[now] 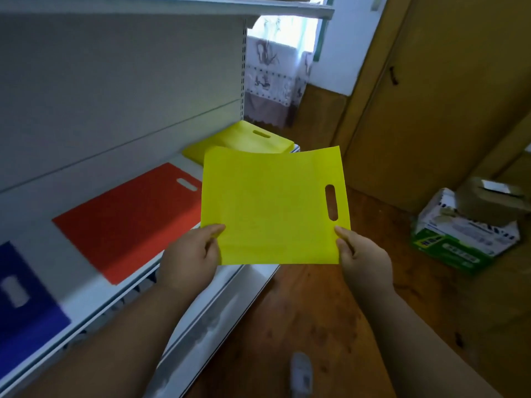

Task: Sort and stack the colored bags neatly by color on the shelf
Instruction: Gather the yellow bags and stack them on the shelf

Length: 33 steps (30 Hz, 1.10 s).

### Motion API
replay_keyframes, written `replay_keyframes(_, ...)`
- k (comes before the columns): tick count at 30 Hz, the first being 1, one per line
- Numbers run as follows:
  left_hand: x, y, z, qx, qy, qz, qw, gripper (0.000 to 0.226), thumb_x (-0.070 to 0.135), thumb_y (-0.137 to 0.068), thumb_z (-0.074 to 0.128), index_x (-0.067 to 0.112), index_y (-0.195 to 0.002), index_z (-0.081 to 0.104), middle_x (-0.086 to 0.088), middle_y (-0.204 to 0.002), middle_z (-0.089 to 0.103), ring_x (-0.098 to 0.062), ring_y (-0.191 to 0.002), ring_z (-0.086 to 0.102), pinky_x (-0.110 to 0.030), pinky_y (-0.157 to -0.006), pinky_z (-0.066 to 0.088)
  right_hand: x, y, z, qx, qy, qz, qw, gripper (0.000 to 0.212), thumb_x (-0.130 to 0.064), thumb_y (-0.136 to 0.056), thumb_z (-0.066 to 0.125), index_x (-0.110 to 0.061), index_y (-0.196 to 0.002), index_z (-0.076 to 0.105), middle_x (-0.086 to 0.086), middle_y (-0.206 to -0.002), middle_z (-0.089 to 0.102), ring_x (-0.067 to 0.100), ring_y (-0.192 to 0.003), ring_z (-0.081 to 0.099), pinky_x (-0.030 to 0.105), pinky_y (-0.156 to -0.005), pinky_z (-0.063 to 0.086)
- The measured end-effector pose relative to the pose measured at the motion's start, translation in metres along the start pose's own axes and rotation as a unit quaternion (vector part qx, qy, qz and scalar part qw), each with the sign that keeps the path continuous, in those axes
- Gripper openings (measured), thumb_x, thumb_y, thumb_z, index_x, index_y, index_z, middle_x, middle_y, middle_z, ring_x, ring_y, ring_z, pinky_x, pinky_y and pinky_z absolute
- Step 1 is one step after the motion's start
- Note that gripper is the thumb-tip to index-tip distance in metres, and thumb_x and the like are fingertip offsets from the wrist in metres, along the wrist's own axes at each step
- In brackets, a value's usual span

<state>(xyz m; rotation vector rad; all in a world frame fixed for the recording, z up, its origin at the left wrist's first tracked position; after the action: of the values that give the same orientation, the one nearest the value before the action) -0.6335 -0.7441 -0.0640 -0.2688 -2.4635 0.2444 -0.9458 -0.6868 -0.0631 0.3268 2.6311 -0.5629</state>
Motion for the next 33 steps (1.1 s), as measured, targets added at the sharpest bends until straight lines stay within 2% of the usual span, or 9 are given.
replay_keyframes(6,0.019,-0.063,0.060,0.025,-0.018,-0.101,0.994,0.035,0.019,-0.098,0.052,0.025,-0.131,0.062,-0.002,-0.130,0.064,-0.025,-0.116,0.059,-0.036,-0.088,0.047,0.043,-0.138,0.049,-0.085,-0.030,-0.065,0.994,0.033,-0.016,-0.094,0.061,-0.021,-0.126,0.066,0.006,-0.120,0.069,0.027,-0.110,0.064,0.035,-0.083,0.050)
replay_keyframes(12,0.026,-0.122,0.066,0.093,-0.065,-0.187,0.976,0.035,0.018,-0.098,0.052,0.026,-0.130,0.062,-0.006,-0.127,0.065,-0.028,-0.107,0.061,-0.034,-0.078,0.046,0.027,-0.250,0.090,-0.159,-0.089,-0.135,0.974,0.033,-0.022,-0.099,0.054,-0.021,-0.130,0.063,0.005,-0.123,0.067,0.025,-0.114,0.061,0.034,-0.089,0.047)
replay_keyframes(14,0.024,-0.136,0.069,0.101,-0.072,-0.209,0.970,0.036,0.019,-0.098,0.052,0.026,-0.132,0.061,-0.005,-0.128,0.064,-0.027,-0.108,0.061,-0.033,-0.078,0.046,0.019,-0.277,0.106,-0.176,-0.088,-0.150,0.969,0.034,-0.023,-0.099,0.054,-0.021,-0.132,0.062,0.004,-0.125,0.066,0.025,-0.116,0.060,0.034,-0.090,0.046)
replay_keyframes(18,0.015,-0.175,0.071,0.086,-0.067,-0.241,0.964,0.036,0.023,-0.099,0.050,0.029,-0.134,0.058,-0.002,-0.130,0.063,-0.023,-0.106,0.062,-0.031,-0.075,0.045,0.004,-0.329,0.130,-0.151,-0.071,-0.158,0.973,0.034,-0.027,-0.096,0.059,-0.017,-0.128,0.063,0.007,-0.125,0.065,0.028,-0.115,0.059,0.036,-0.088,0.046)
replay_keyframes(22,0.022,-0.209,0.077,0.086,-0.051,-0.284,0.954,0.040,0.020,-0.095,0.050,0.029,-0.133,0.059,-0.003,-0.131,0.063,-0.025,-0.103,0.063,-0.031,-0.078,0.047,-0.005,-0.385,0.148,-0.128,-0.056,-0.210,0.968,0.030,-0.028,-0.091,0.067,-0.016,-0.117,0.067,0.005,-0.107,0.065,0.027,-0.097,0.062,0.035,-0.075,0.046)
replay_keyframes(24,0.027,-0.225,0.083,0.084,-0.074,-0.295,0.949,0.043,0.021,-0.092,0.051,0.031,-0.134,0.057,-0.002,-0.134,0.061,-0.024,-0.099,0.065,-0.031,-0.078,0.048,-0.004,-0.410,0.159,-0.134,-0.046,-0.232,0.962,0.029,-0.030,-0.090,0.067,-0.015,-0.115,0.067,0.003,-0.101,0.064,0.025,-0.091,0.061,0.033,-0.069,0.045)
replay_keyframes(26,0.028,-0.242,0.091,0.081,-0.141,-0.296,0.941,0.044,0.024,-0.092,0.050,0.031,-0.136,0.054,-0.002,-0.134,0.060,-0.024,-0.103,0.064,-0.032,-0.083,0.050,-0.003,-0.433,0.172,-0.143,-0.038,-0.252,0.956,0.029,-0.033,-0.091,0.066,-0.015,-0.114,0.067,0.002,-0.100,0.064,0.024,-0.088,0.061,0.032,-0.067,0.043)
replay_keyframes(29,0.024,-0.263,0.114,0.078,-0.215,-0.316,0.921,0.038,0.026,-0.092,0.050,0.024,-0.128,0.061,-0.005,-0.123,0.064,-0.027,-0.099,0.065,-0.035,-0.081,0.052,0.000,-0.466,0.195,-0.190,-0.006,-0.270,0.944,0.031,-0.037,-0.092,0.063,-0.016,-0.115,0.066,0.001,-0.103,0.062,0.023,-0.089,0.060,0.030,-0.065,0.039)
replay_keyframes(33,0.027,-0.272,0.142,0.048,-0.287,-0.345,0.893,0.020,0.020,-0.075,0.058,0.017,-0.089,0.073,-0.007,-0.080,0.068,-0.030,-0.063,0.064,-0.035,-0.056,0.053,0.003,-0.492,0.215,-0.243,0.022,-0.295,0.924,0.032,-0.042,-0.094,0.060,-0.020,-0.117,0.065,-0.001,-0.110,0.061,0.022,-0.092,0.059,0.030,-0.066,0.040)
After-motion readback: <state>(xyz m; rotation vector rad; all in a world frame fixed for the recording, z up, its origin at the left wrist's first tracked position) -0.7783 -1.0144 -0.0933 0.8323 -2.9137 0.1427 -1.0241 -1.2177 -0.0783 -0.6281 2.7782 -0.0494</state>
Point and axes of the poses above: each hand's wrist, its own y-axis away from the middle knuckle, its own z-axis out of the palm, x = y × z, the point moved 2 cm from there along -y, towards the middle knuckle
